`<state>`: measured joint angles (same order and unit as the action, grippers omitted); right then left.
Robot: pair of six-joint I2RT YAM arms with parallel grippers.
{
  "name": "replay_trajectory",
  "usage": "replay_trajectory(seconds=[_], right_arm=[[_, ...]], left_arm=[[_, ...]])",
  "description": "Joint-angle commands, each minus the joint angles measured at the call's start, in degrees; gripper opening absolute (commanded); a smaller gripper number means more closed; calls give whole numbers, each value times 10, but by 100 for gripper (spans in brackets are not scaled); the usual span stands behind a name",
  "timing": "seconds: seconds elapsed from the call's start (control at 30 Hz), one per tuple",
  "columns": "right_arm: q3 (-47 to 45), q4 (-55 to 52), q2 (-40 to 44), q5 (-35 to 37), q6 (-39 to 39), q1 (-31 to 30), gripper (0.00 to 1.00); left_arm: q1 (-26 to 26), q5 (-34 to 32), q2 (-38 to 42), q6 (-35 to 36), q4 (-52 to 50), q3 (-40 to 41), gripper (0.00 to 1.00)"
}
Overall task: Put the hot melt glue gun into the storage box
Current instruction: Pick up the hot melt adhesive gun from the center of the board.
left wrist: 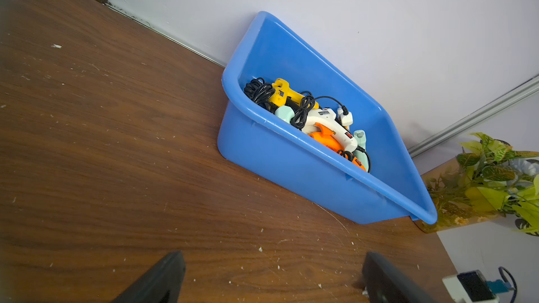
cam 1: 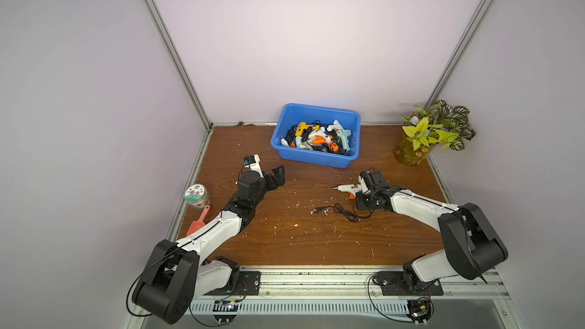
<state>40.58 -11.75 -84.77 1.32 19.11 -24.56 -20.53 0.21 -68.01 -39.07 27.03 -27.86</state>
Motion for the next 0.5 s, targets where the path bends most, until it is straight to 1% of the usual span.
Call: replay_trajectory(seconds=[0.0, 0.2, 0.47], right_arm=[[-4, 2, 14, -28, 2, -1, 20], [-9, 8, 65, -24, 1, -1, 7], [-33, 35, 175, -51, -13, -3, 3]], left_arm=[[1, 3, -3, -2, 8, -4, 100], [1, 1, -3, -3, 6, -4, 100], [0, 1, -6, -5, 9, -4, 100]])
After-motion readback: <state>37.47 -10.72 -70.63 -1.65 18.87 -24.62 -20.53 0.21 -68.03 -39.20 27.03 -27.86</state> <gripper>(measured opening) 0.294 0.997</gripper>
